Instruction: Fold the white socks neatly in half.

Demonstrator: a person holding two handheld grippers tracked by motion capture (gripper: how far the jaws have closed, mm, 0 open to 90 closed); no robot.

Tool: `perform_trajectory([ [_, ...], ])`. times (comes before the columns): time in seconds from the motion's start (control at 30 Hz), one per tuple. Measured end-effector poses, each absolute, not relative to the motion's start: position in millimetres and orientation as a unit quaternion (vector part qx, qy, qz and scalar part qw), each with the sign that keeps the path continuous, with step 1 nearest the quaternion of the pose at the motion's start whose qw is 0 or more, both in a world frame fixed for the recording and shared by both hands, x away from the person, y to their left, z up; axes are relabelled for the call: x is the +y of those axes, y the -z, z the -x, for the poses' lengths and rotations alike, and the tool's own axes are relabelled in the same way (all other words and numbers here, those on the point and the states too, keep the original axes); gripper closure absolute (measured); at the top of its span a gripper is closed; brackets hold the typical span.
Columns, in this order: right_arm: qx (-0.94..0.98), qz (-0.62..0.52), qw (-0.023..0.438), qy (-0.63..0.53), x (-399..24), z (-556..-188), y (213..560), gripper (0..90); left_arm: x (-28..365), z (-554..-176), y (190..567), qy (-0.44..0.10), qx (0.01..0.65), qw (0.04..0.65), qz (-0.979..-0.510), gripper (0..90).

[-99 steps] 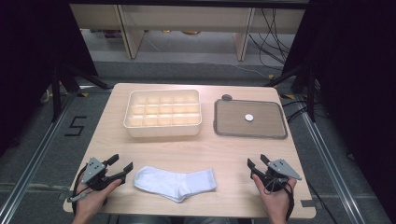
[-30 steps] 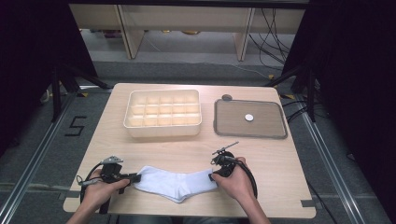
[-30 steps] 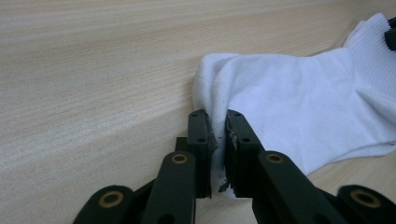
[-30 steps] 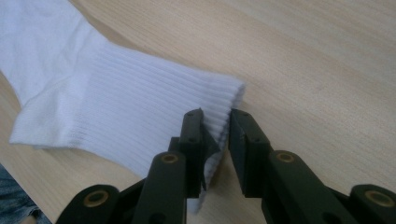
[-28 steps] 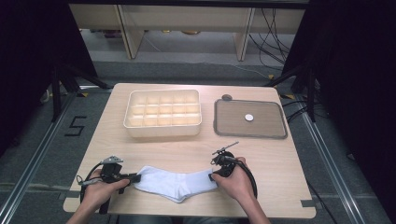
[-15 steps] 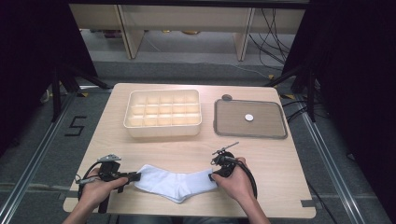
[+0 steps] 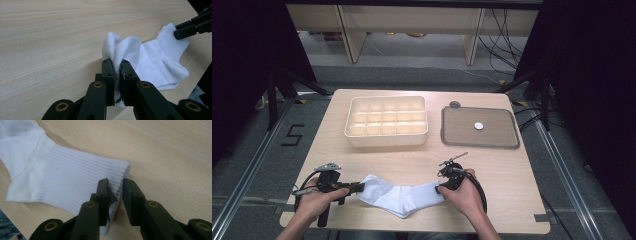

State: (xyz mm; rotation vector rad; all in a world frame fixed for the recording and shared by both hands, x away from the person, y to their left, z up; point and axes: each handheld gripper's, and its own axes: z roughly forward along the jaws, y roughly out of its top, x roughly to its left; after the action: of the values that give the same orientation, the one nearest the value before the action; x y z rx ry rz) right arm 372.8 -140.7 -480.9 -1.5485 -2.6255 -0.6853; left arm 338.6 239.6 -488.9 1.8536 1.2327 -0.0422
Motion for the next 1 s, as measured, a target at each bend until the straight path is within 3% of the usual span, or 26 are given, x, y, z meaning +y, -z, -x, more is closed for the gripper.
perform_trajectory([
  [1.0, -0.833, 0.5, 0.02, 0.234, -135.2, -372.6, 481.9, 76.0, 237.0, -342.2, 474.0, 0.027, 0.488, 0.463, -0.739, 83.5],
])
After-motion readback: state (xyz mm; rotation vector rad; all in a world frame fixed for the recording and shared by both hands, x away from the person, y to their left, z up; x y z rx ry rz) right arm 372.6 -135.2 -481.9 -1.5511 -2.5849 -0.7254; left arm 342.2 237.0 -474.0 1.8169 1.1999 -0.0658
